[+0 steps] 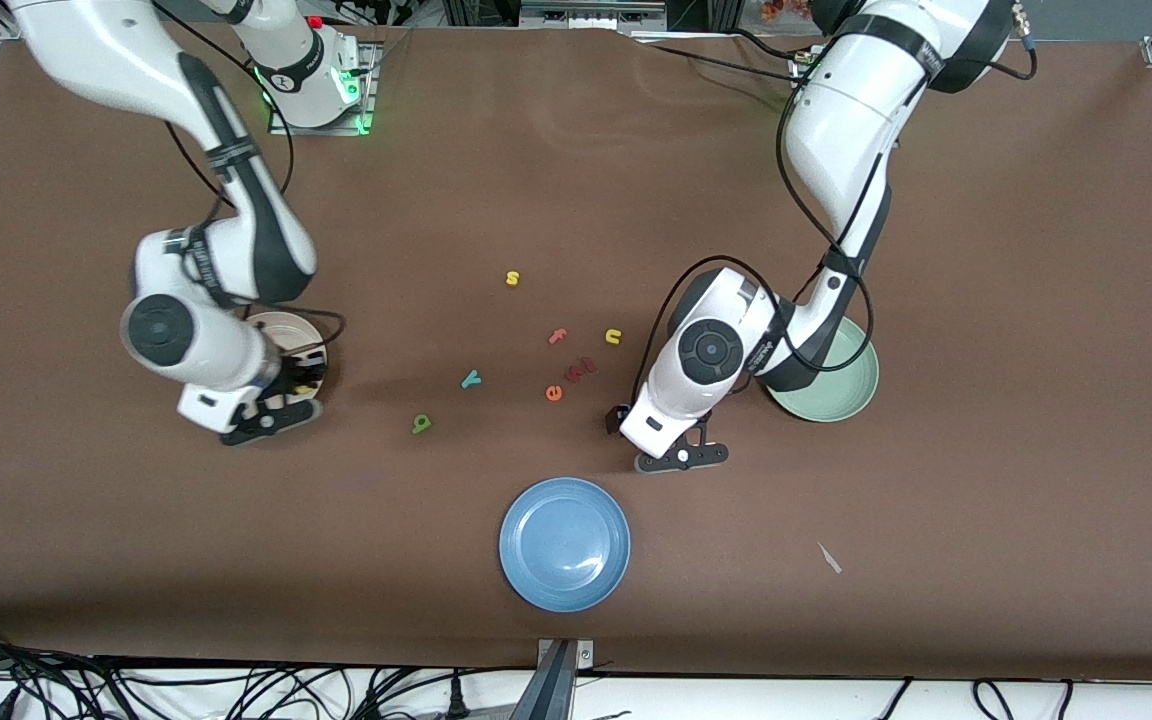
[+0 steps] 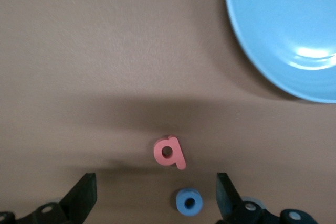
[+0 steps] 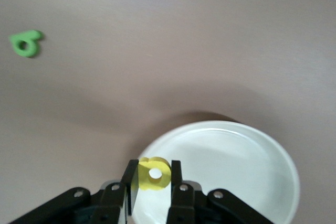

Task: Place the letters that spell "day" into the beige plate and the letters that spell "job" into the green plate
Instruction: 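Drop the d on the white plate while the left gripper reaches the o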

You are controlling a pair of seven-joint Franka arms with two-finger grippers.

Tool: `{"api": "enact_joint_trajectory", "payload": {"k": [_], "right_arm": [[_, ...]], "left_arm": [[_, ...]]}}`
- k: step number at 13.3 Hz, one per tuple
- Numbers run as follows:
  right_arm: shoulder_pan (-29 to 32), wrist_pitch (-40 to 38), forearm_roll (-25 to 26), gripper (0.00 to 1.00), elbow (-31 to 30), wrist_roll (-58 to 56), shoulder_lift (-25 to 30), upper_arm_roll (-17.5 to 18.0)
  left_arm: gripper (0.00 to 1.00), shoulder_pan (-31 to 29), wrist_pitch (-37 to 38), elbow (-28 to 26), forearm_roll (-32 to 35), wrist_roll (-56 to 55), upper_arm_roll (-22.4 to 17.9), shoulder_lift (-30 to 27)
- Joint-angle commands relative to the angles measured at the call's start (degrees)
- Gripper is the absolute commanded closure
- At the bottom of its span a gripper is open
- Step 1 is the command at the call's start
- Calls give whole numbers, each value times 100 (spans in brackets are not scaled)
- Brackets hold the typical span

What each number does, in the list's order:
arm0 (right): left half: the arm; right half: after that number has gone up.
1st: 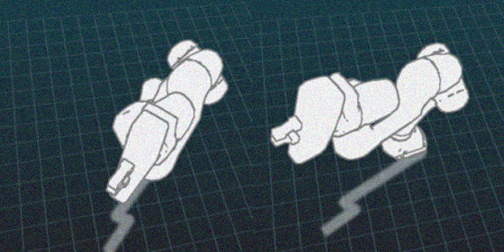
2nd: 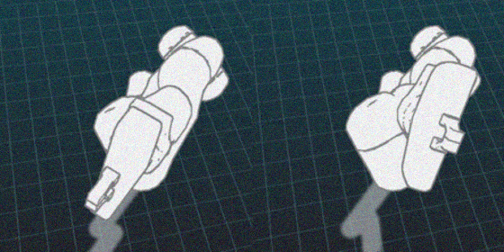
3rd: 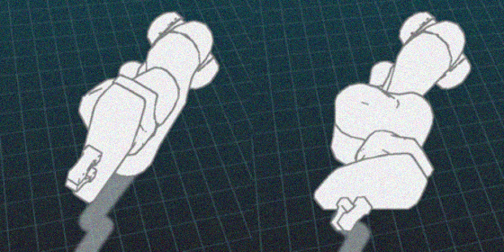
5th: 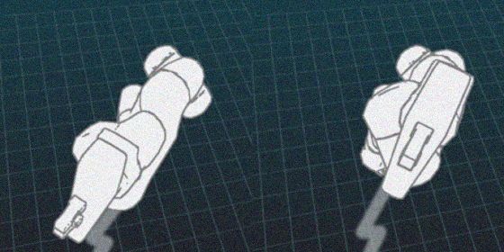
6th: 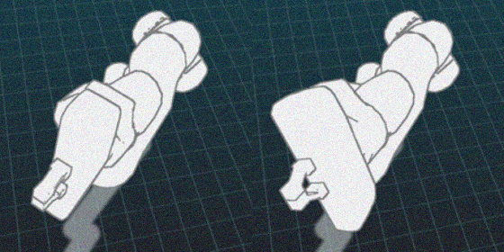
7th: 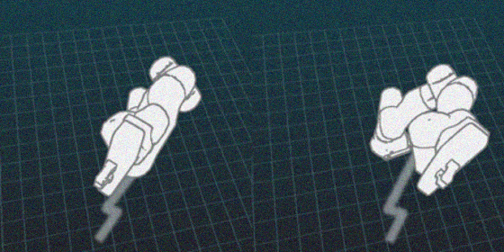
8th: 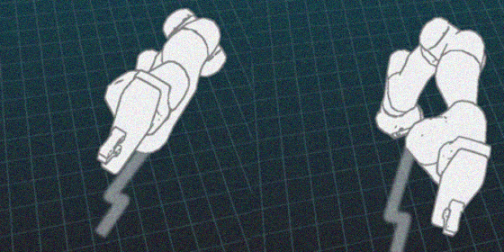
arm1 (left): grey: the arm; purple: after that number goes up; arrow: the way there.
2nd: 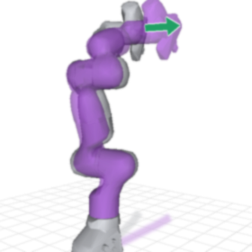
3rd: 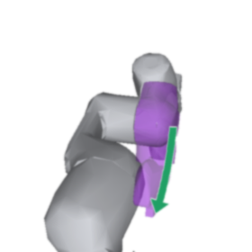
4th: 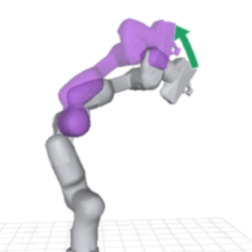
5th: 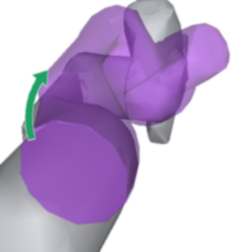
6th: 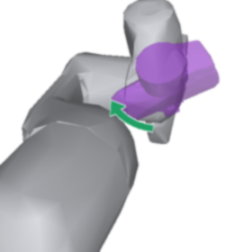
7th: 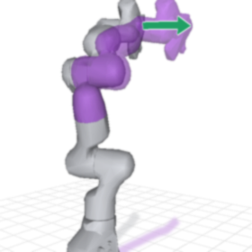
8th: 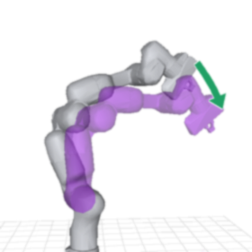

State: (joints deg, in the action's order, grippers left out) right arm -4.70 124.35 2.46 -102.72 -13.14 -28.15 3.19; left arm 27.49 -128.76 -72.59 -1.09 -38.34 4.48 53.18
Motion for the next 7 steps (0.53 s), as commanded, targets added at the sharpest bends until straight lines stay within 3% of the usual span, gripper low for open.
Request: {"api": "enact_joint_trajectory", "payload": {"k": [1,2,3,4,7], "right_arm": [[293,-78,-123,100,50,-347,-59,85],[364,-35,-80,100,50,-347,-129,76],[477,-34,-79,80,59,-347,-216,85],[513,-43,-123,1,50,-330,-278,94],[461,-183,-150,0,41,-50,-217,216]], "left_arm": [[0,415,17,290,-67,-34,-351,219],[0,459,26,281,-67,-34,-352,219],[0,486,26,272,-67,-34,-352,237],[0,529,26,272,-67,-34,-352,245],[0,635,26,255,107,-16,-352,245]]}}
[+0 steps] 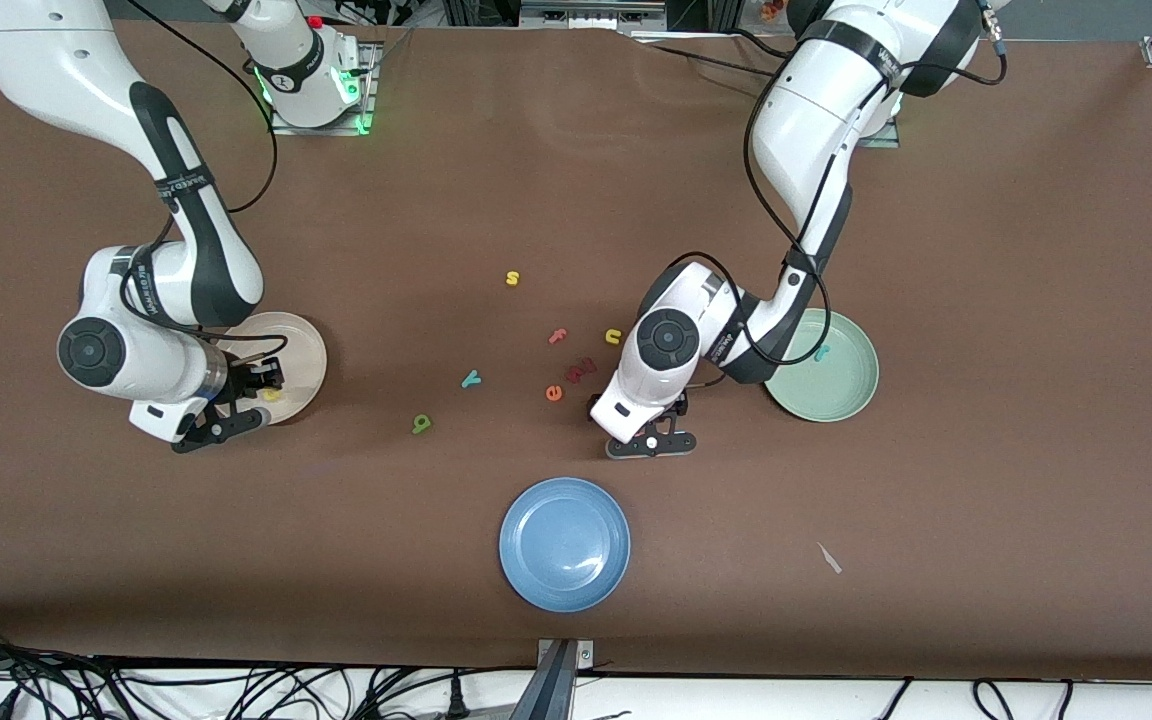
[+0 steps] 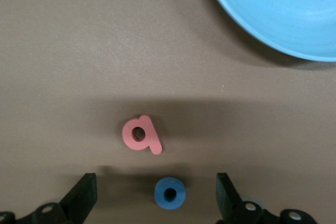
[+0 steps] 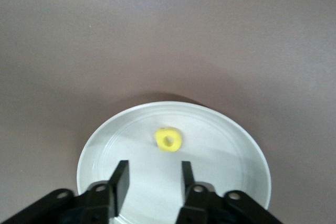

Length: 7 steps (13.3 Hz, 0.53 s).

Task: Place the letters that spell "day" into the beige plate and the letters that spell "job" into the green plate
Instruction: 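Grasp the blue o with the left gripper while the right gripper descends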

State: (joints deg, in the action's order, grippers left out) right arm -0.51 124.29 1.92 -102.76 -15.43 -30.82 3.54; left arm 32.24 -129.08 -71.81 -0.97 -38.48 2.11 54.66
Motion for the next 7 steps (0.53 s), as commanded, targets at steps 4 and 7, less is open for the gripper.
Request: {"api": "enact_joint_trajectory", "payload": {"k": [4,7], "right_arm": [[60,-309,-104,0,54,1312,84,594],[33,-239,-104,0,54,2812,76,997]], "left_arm": [[40,274,129,115,264,-20,-106,62],[47,327,129,106,272,-20,-106,71]]}}
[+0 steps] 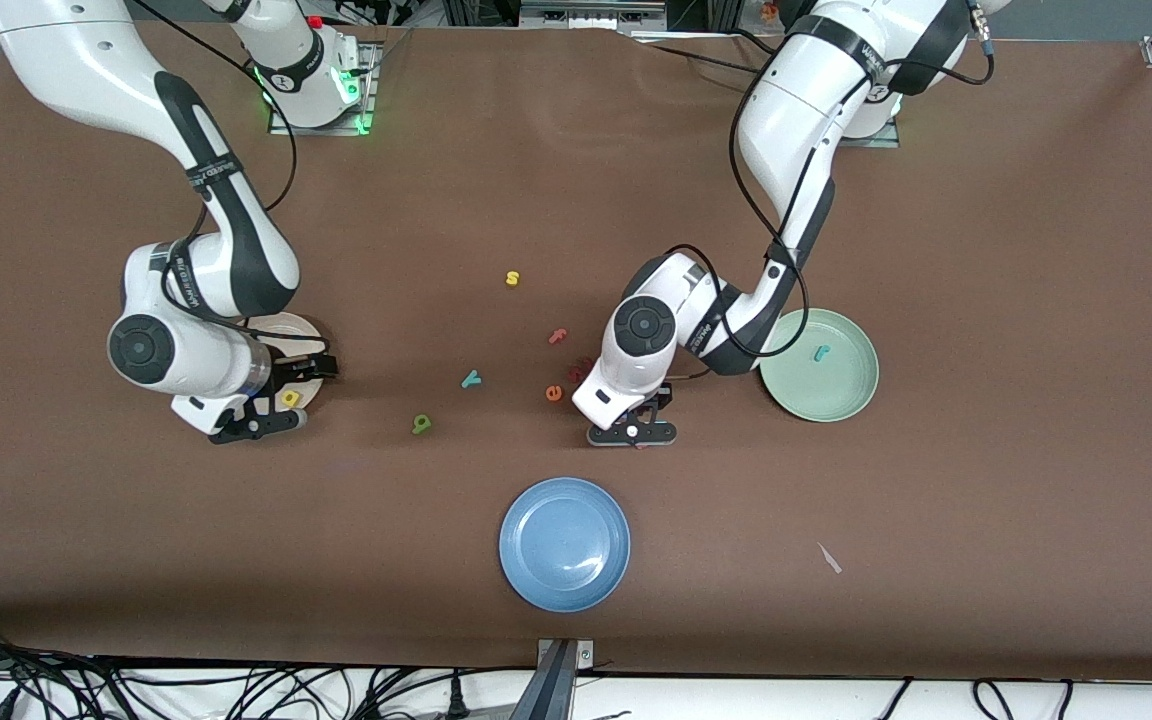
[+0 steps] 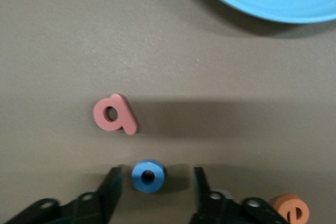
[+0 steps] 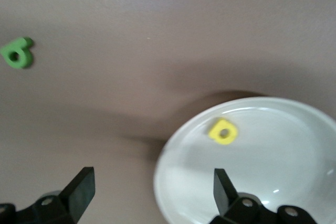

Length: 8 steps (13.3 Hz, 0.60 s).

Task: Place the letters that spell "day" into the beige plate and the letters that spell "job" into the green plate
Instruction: 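Grasp the blue o with the left gripper while the right gripper descends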

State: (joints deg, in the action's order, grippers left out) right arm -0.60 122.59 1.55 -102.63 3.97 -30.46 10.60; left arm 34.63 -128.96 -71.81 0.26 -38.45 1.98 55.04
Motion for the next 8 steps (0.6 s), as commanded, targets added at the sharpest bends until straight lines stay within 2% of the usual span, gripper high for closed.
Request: {"api": "enact_joint_trajectory", "payload": {"k": [1,6,7,8], "right_arm": [[-36,-60,-41,0,41,1669,40,398],[-931,809,-33,0,32,5089,-188,408],[-1090,976,11,0,50,5644,-293,408],[-1231,1125,3,0,102,6128,-399,399]], "left_arm": [[47,88,117,97,150,-22,-93,42],[56,79,134,27,255,-22,-102,51],[67,79,134,18,377,-22,-93,42],[82,79,134,-8,405,-31,-101,25]]}}
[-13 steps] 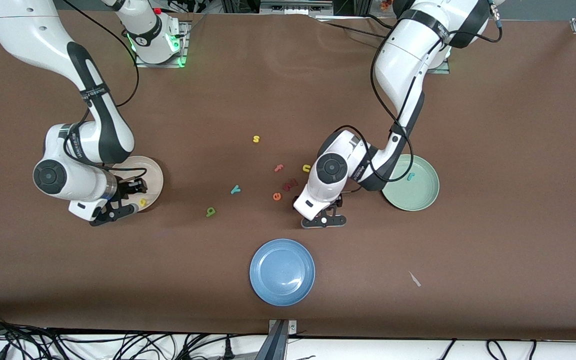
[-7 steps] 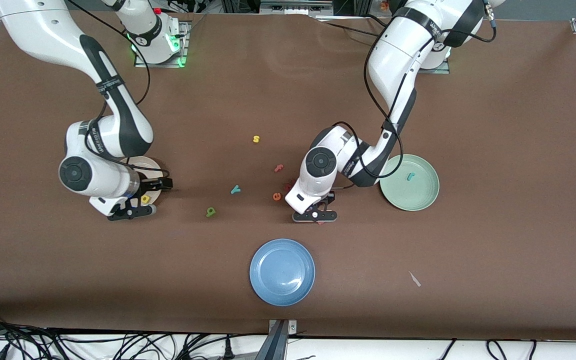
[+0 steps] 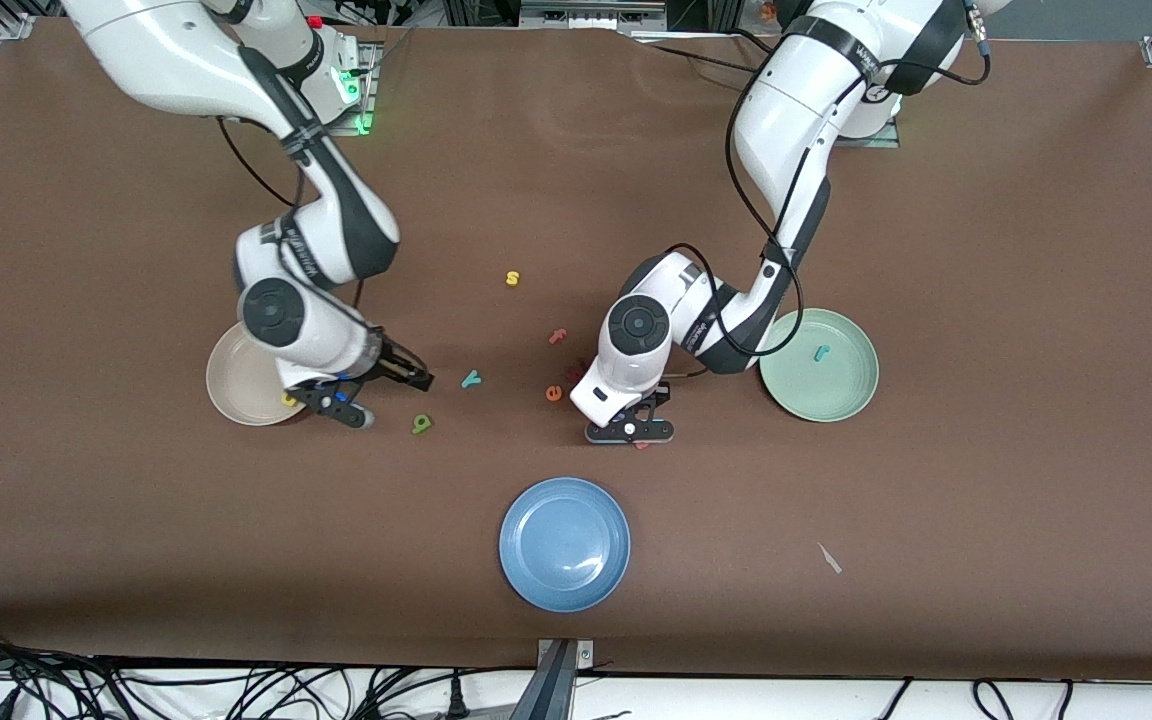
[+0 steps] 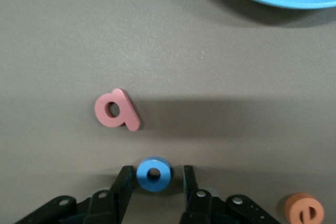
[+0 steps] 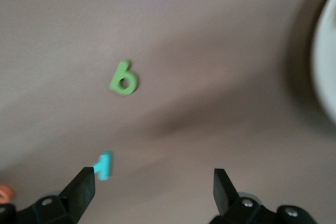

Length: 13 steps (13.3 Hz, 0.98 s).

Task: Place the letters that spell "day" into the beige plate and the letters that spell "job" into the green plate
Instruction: 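Grasp the blue o with the left gripper while the right gripper descends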

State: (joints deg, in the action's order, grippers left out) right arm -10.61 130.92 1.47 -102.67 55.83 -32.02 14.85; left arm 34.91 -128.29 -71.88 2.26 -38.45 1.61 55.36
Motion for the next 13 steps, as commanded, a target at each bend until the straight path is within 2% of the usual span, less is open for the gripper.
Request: {"api": "enact_joint_trajectory", "payload": {"k": [1,2,5,10,12,13], "right_arm": [[-310,372,20,0,264,1356,-391,-26],[-328,373,20,1,492,1630,-567,-26],[-635,355,20,1,889,2036,-885,-79],[-741,627,195,1,907,2580,-1087,-141],[-768,628,327,1,863,2722,-1122,-149],[-768,628,336,1,846,2749,-1122,-149]], "left_arm": [[94,51,102,-2,205,-31,-64,-34],[100,34,225,7,205,-22,-64,-60],[100,-54,645,7,144,-48,-55,-253],[100,-309,2666,-19,196,66,-55,-1131],[100,-537,3116,-307,196,162,-38,-1613],[100,-651,3126,-683,187,406,-29,-1938]]}}
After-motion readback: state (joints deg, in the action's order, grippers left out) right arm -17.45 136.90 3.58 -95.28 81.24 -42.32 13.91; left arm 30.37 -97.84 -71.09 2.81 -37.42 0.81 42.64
